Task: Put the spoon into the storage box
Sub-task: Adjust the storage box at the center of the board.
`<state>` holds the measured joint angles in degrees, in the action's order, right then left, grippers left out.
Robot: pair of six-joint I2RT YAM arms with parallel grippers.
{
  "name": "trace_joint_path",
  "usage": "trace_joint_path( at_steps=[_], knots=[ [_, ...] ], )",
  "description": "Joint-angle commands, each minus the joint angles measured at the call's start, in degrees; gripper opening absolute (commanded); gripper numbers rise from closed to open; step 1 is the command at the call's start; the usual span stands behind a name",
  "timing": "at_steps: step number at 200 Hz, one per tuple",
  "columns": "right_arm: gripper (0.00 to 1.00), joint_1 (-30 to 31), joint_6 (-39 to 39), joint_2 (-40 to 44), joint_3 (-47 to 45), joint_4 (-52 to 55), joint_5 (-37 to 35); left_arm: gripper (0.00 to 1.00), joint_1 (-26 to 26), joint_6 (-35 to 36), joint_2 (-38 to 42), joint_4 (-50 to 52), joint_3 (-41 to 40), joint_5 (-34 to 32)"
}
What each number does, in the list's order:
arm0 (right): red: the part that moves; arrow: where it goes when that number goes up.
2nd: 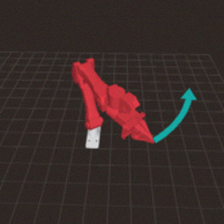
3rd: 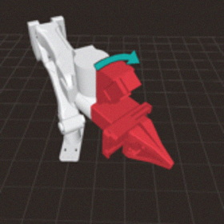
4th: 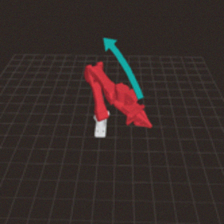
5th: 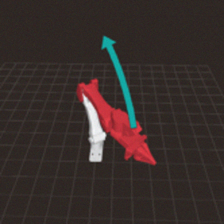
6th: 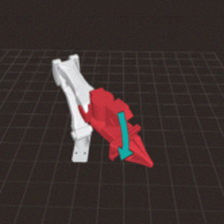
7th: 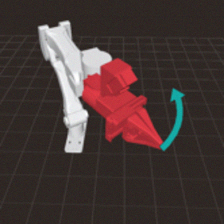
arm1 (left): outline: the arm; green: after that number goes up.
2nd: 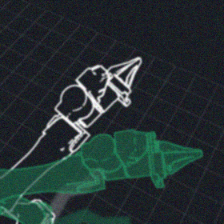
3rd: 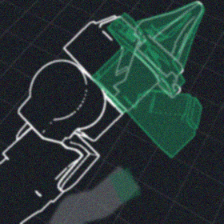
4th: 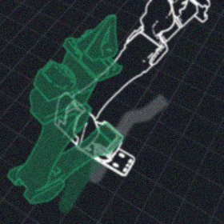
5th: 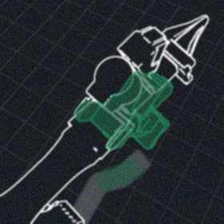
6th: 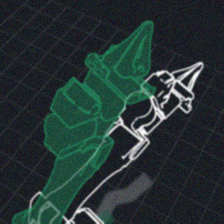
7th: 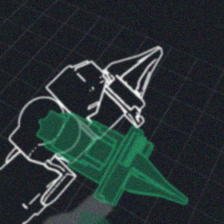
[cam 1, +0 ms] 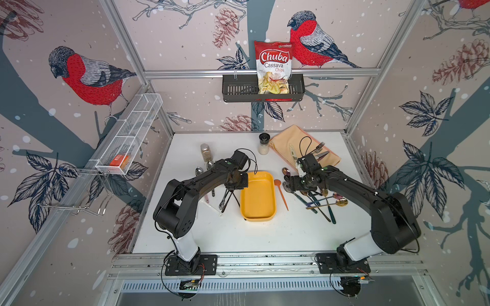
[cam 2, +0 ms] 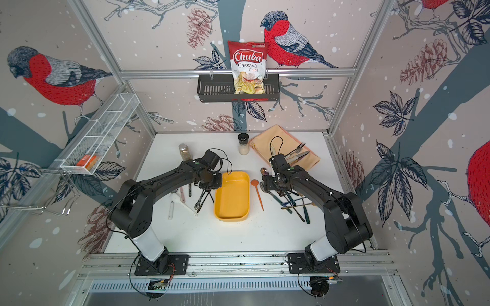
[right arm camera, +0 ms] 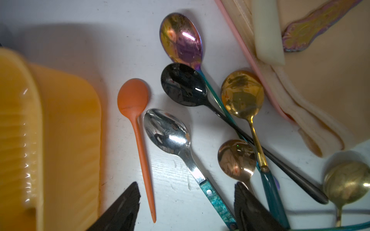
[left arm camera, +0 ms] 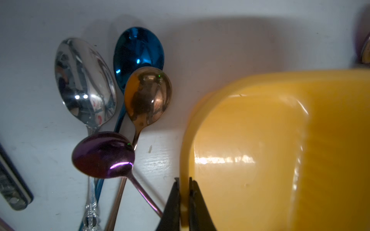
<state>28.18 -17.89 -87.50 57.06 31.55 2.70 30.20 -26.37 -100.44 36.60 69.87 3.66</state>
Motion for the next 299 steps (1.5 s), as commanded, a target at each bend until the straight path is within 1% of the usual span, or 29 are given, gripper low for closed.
trace_joint_path(
  at_steps=[1,16,34,53,65,106,118,134,150,162,181,207,262,299],
  knots=[
    [0.75,0.38,0.97,-0.71,0.69,2.32,-0.43,0.09,0.11,4.61,-1.79,4.05,2.21,-2.62],
    [0.75,0.73,1.15,-1.00,0.78,2.68,-0.33,0.08,0.06,6.31,-3.00,5.09,3.94,-3.90],
    [0.75,1.14,1.23,-1.44,0.82,2.73,-0.24,0.08,-0.19,6.77,-3.78,5.86,5.96,-4.97],
    [0.75,1.43,1.33,-2.36,0.55,2.90,-0.24,0.11,-0.38,6.77,-3.88,5.87,7.54,-5.59],
    [0.75,1.69,1.42,-3.03,0.42,3.12,-0.41,0.14,-0.78,6.51,-3.98,5.86,8.29,-5.62],
    [0.73,2.06,1.54,-3.81,-0.15,3.35,-1.35,0.20,-1.78,4.08,-3.54,4.74,7.66,-1.11],
    [0.73,2.15,1.54,-3.77,-0.19,3.61,-1.37,0.25,-2.00,3.08,-2.73,4.08,6.99,0.18],
    [0.72,2.53,1.47,-3.39,-0.54,3.65,-1.38,0.32,-2.75,1.97,-0.63,2.52,5.83,2.60],
    [0.70,2.81,1.26,-3.11,-1.02,3.69,-1.47,0.33,-3.47,1.65,2.40,-0.16,4.77,5.10],
    [0.69,2.81,1.04,-3.11,-1.40,3.78,-1.87,0.37,-3.58,2.32,4.47,-1.08,4.85,5.48],
    [0.67,2.88,0.76,-3.49,-1.84,4.05,-2.59,0.43,-3.70,3.39,7.00,-1.07,5.77,4.98],
    [0.65,2.77,0.75,-3.44,-2.51,3.14,-2.76,0.48,-4.34,4.67,10.46,-0.98,6.57,3.09],
    [0.60,2.76,1.85,-4.83,-3.69,0.90,-3.58,0.50,-6.75,6.45,17.78,-4.30,4.76,-1.57],
    [0.59,2.80,2.24,-5.13,-4.65,-0.17,-2.27,0.52,-7.25,7.68,19.62,-4.31,2.97,-3.38]
  ],
)
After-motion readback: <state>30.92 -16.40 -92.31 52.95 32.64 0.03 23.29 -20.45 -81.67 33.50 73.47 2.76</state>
